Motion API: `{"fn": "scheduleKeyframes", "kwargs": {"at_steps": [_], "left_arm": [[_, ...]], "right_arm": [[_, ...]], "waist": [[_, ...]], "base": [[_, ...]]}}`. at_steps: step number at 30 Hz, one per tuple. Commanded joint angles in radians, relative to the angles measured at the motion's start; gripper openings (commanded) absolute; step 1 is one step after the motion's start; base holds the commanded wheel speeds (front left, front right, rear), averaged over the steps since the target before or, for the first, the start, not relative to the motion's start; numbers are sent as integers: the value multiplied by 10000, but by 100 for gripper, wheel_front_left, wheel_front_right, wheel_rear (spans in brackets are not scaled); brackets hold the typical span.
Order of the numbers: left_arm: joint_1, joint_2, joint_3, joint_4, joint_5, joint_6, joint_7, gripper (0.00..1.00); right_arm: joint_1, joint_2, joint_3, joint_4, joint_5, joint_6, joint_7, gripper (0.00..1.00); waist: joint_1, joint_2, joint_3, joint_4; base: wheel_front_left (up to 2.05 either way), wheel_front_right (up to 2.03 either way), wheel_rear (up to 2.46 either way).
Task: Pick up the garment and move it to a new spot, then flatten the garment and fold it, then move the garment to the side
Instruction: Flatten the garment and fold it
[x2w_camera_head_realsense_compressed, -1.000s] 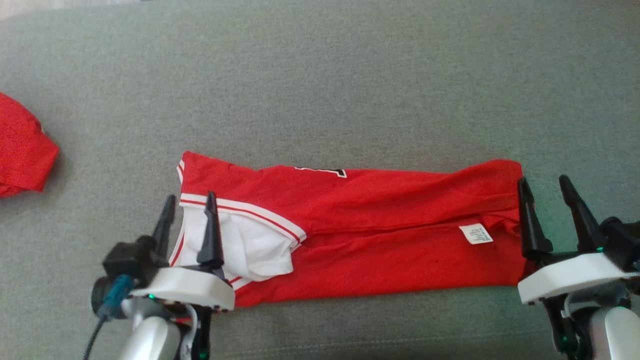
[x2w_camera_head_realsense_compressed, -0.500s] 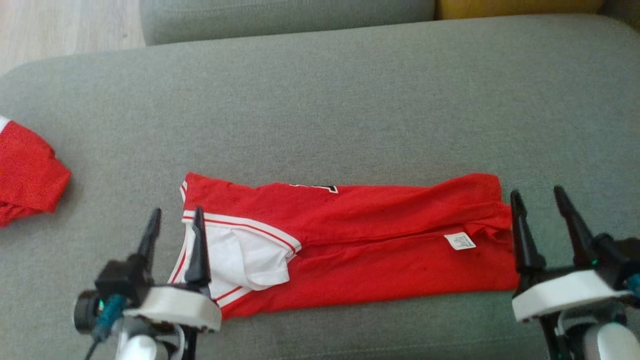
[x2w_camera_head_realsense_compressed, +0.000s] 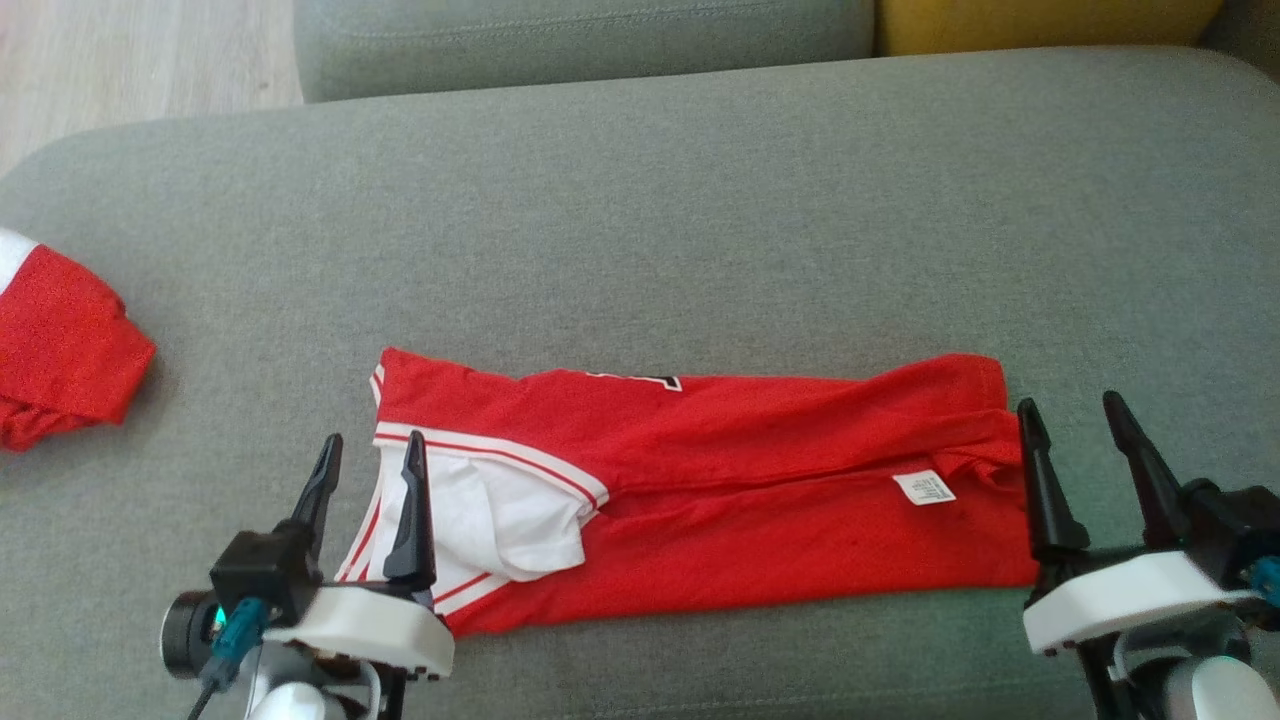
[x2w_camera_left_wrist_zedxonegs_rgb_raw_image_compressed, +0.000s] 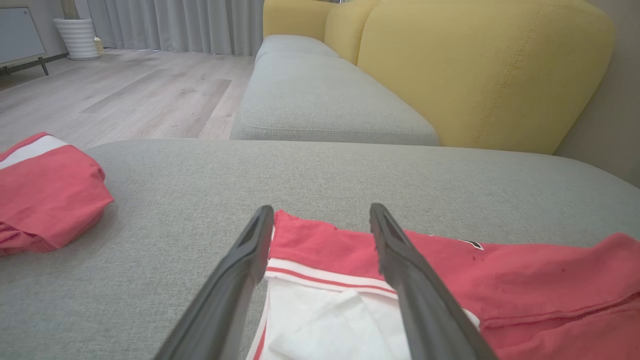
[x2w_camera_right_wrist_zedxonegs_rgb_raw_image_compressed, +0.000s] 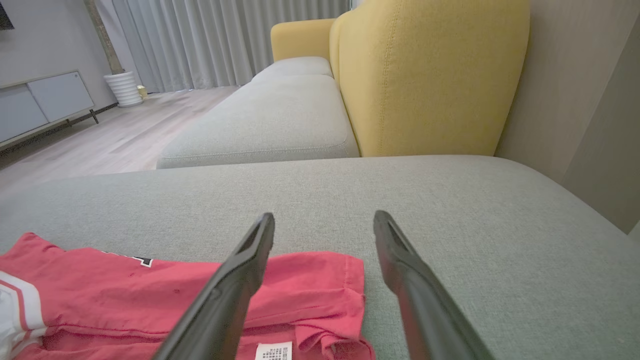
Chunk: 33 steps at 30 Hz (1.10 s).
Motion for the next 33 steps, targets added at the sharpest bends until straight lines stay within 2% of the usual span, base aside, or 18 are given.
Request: {"fn": "scheduleKeyframes", "kwargs": {"at_steps": [1,6,11,19,25,33], "left_arm": [[-420,189,331,-342,135,28,2,100],[-721,170,253,-367,175,-19,8,100],[-1269,26,56,-299,247,-181,-18,100],[-2019,-266,-132,5,366,-371,-106,100],[-2168,-358,-15,170,393,-401,-157,100],[-2175,-373,134,214,437,-450,-178,100]], "right_arm": [[-218,-41,149,-297,-13,75,-16,100],[-687,-40,-237,271,201,75,-24,100],[-1587,-134,-604,1549,299,75,-8,100],[-2369,4,-744,3490,154,75,732,100],[-2181,125,-510,3989,424,75,938,100],[-1465,153,-7,3975,1046,75,820,100]], "waist": [[0,-1,72,45],[0,-1,381,146],[0,-1,885,359],[0,-1,1534,623],[0,-1,1716,559],[0,-1,1719,493]], "base": [[0,0,0],[0,0,0],[0,0,0],[0,0,0],[0,0,0],[0,0,0]]}}
